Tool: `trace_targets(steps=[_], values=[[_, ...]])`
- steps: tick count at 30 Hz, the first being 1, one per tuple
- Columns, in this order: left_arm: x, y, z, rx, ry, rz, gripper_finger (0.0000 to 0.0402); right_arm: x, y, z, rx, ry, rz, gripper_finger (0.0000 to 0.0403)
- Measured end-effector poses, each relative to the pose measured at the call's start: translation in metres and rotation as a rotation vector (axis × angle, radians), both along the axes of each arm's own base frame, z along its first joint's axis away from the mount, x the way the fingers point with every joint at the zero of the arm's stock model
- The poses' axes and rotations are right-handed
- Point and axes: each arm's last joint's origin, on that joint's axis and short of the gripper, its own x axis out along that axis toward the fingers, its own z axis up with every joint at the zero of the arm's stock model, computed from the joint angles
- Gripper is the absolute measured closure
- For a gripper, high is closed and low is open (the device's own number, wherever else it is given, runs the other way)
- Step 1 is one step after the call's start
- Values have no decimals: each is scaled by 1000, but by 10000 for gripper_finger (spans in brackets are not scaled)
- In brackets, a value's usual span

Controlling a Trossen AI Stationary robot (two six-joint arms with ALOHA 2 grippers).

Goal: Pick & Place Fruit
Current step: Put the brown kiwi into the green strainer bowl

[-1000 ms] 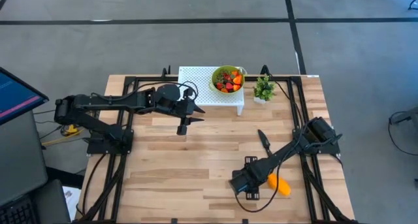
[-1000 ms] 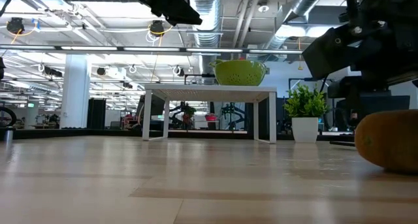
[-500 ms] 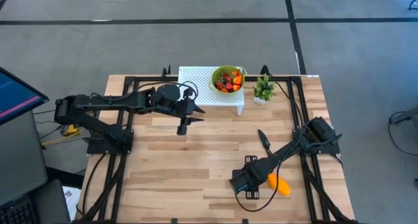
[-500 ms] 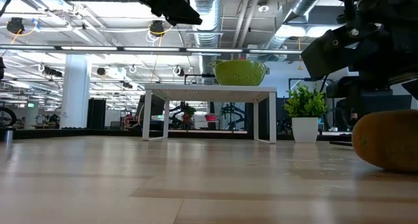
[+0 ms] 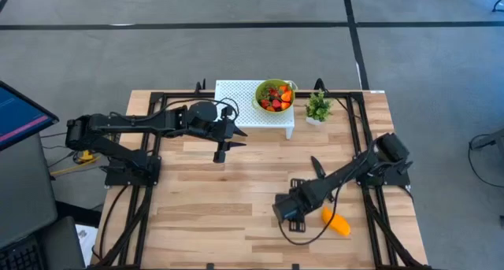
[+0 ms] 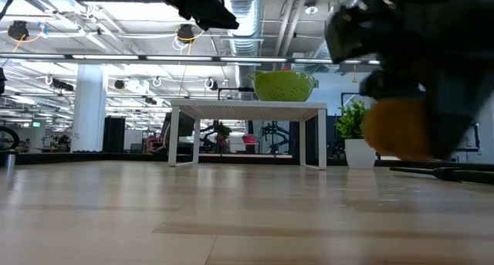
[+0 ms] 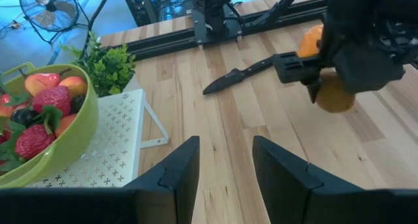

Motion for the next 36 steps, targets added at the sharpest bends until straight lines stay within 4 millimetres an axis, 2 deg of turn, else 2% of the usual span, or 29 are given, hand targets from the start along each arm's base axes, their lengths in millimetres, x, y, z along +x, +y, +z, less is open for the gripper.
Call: trace_targets(steps=[5, 8, 14, 21, 28, 33, 36], values=[[0, 0, 0, 0, -2, 0, 266, 0, -21, 39, 1, -128, 7, 180], [0, 0, 0, 1, -6, 0, 266, -2, -43, 67, -19, -237, -3, 185], [1, 0, 1, 2, -15, 0, 266, -1, -99, 120, -67, -510, -71, 179], [1, 0, 1, 3, -17, 0, 266, -1, -166, 161, -175, -778, -145, 182], [1, 0, 2, 3, -20, 1, 266, -1, -228, 182, -345, -961, -225, 179], [1, 0, 2, 3, -21, 1, 266, 1, -271, 172, -411, -944, -327, 180], [1, 0, 2, 3, -20, 1, 266, 2, -288, 167, -418, -944, -361, 179]])
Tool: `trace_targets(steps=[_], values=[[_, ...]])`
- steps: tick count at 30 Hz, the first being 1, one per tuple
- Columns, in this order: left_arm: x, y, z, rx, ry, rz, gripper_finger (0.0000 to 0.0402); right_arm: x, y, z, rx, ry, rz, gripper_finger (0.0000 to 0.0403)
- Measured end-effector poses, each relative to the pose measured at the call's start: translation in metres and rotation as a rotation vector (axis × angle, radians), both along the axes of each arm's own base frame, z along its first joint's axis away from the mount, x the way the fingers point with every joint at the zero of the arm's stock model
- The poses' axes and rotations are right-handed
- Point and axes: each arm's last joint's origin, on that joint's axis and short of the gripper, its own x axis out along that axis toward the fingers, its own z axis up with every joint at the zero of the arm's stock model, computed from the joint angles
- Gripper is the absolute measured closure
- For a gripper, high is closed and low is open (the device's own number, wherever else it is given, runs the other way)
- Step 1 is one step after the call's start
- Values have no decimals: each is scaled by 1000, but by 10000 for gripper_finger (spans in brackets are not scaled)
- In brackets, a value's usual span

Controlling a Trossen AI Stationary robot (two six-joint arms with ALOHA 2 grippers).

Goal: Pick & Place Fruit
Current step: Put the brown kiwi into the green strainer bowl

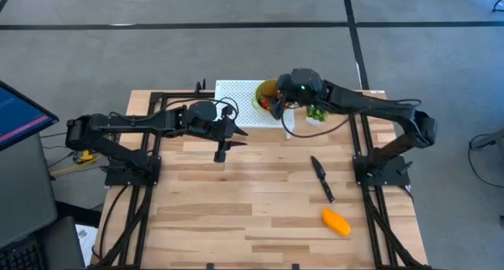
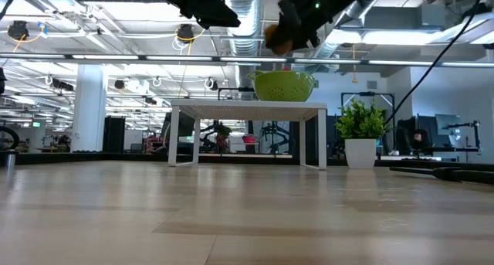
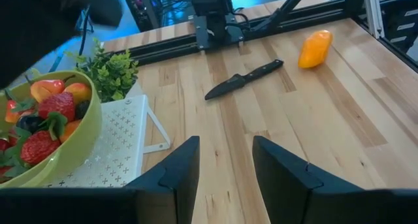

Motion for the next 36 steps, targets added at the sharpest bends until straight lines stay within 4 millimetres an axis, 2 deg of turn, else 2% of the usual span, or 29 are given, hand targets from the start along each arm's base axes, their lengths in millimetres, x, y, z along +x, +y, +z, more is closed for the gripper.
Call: trace_targets(steps=[8, 20, 28, 36], values=[[0, 0, 0, 0, 1, 0, 266, 3, -25, -19, 46, 38, -48, 179], [0, 0, 0, 0, 1, 0, 266, -6, -43, -18, 72, 15, -126, 173], [0, 0, 0, 0, 1, 0, 266, -11, -47, -21, 138, 11, -176, 162], [0, 0, 0, 0, 1, 0, 266, -11, -44, -24, 176, 31, -130, 153]])
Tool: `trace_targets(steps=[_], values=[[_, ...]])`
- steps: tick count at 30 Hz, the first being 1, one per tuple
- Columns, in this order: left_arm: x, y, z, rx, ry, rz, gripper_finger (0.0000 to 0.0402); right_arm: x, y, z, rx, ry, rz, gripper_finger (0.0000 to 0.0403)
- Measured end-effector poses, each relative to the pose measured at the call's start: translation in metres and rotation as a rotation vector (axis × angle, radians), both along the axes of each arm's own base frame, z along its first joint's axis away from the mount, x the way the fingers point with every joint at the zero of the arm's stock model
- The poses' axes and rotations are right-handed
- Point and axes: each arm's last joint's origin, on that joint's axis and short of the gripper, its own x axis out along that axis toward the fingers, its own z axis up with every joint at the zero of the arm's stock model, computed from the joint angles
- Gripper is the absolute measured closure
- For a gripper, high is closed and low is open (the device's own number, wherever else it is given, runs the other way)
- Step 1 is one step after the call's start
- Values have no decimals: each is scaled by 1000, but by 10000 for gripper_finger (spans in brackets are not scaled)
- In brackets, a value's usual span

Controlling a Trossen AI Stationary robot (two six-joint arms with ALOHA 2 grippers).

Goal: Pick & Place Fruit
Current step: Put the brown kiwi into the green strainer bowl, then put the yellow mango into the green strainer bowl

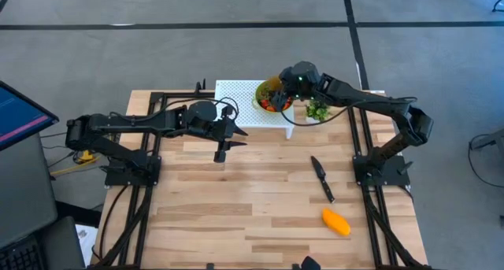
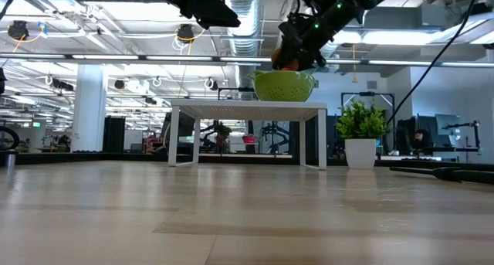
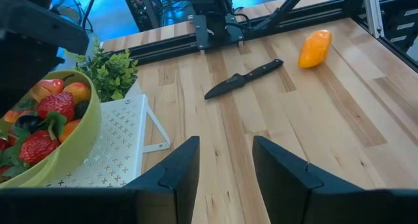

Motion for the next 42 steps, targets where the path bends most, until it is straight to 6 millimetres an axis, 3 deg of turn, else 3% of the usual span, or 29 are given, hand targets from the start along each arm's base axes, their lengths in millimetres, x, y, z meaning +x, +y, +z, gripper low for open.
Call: trace_targets(steps=[11, 19, 27, 35, 42], values=[[0, 0, 0, 0, 0, 0, 266, -1, 1, -2, 13, 22, 0, 145], [0, 0, 0, 0, 0, 0, 266, -1, 0, 0, 5, 2, -2, 79], [0, 0, 0, 0, 0, 0, 266, 3, 10, 26, 20, -42, 6, 51], [0, 0, 0, 0, 0, 0, 266, 8, 48, 56, 69, 64, 116, 65], [0, 0, 0, 0, 1, 0, 266, -5, 112, 64, 220, 349, 239, 86]])
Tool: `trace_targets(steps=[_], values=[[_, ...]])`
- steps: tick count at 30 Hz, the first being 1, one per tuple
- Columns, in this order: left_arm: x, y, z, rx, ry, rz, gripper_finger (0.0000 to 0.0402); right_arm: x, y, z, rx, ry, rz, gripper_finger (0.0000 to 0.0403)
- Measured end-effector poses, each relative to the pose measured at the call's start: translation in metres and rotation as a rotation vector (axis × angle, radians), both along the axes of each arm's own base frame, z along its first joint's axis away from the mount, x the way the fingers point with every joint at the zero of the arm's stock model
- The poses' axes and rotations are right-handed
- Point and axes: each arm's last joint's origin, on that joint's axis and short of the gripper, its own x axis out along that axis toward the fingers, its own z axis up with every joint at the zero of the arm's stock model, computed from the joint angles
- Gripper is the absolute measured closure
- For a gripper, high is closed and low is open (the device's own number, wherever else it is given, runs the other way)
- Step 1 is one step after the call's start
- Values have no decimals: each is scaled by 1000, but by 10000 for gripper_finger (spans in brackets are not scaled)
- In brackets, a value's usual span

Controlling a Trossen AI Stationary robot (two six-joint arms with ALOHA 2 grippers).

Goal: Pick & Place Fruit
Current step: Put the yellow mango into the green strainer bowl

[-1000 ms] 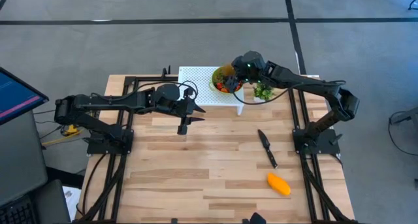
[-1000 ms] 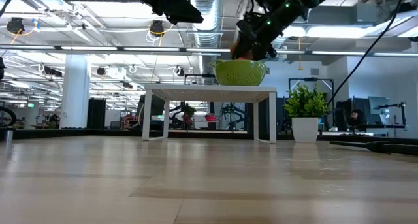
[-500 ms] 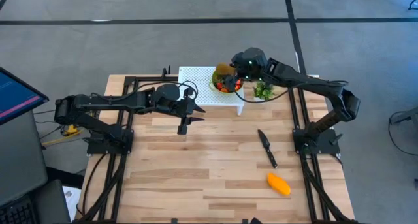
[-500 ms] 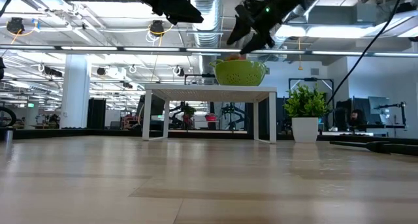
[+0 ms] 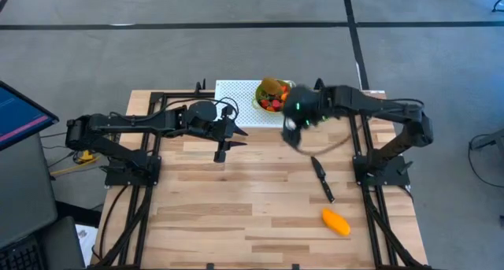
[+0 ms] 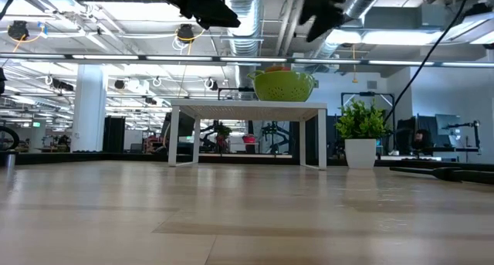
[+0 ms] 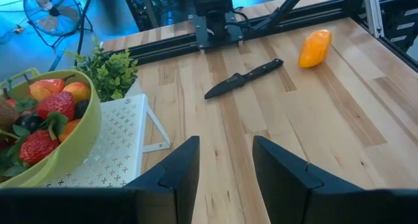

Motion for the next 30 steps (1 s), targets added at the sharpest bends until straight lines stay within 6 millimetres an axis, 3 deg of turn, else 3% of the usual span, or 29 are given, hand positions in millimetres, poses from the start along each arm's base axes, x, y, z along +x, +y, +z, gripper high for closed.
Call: trace_targets(steps=[8, 18, 24, 30], values=[[0, 0, 0, 0, 0, 0, 266, -25, 83, -22, 133, 335, 21, 92], [0, 0, 0, 0, 0, 0, 266, -57, 176, -45, 168, 440, 26, 92], [0, 0, 0, 0, -1, 0, 266, -76, 214, -65, 212, 457, -4, 92], [0, 0, 1, 1, -6, 0, 266, -87, 236, -82, 273, 437, -85, 92]])
